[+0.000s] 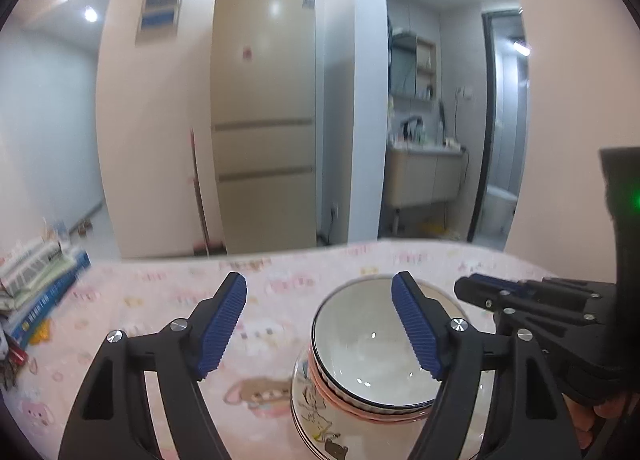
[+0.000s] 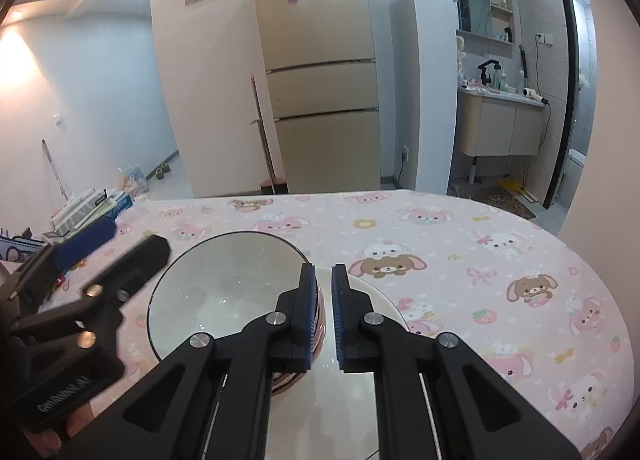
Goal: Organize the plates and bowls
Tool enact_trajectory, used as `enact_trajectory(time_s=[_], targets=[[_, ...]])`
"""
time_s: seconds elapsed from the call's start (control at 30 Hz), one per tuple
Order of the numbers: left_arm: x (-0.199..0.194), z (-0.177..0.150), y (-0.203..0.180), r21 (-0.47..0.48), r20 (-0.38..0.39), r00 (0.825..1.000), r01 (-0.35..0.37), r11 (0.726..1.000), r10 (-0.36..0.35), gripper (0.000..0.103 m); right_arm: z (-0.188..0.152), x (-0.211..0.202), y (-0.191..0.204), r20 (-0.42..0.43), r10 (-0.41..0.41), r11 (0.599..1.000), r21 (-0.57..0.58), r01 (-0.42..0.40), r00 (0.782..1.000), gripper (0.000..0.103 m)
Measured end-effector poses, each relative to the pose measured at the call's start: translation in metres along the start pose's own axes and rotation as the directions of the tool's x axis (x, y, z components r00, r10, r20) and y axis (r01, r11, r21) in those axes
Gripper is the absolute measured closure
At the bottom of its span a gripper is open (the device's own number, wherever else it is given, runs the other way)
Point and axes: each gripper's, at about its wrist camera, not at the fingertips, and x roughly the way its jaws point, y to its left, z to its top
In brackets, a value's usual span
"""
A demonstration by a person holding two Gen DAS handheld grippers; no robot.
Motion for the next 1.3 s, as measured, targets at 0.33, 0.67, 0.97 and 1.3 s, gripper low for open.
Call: enact_trajectory(time_s=[0.33,0.67,0.97,1.3], targets=[[-0.060,-0.007,0.000,0.029,0.238,0.971,-0.009,1.000,0.002,0.000,-0.011,-0.049,-0.008,0.186,-0.034,0.999,-0.012,0.037,0.982,0.028],[-0.096,-0.034,0.010,0.013,0.319,0.948,0.007,1.000,-0.010,0.000,-0.039,-0.099,-0.014,0.395,-0.046,0.998,-0.014,0.056,0.918,0.000],[-0.104,-0.061,0.017,-0.004,0.308,0.951,0.004,1.000,-0.002,0.000,-0.074,-0.098,-0.011,0.405,0.004,0.996,-0.084,0.033,0.914,0.000],[-0.090,-0.081,0.019,-0.021,0.269,0.963,0.004,1.000,0.001,0.000,-0.099,-0.087,-0.016,0.404,-0.019,0.996,-0.068,0.050,0.915,0.000]])
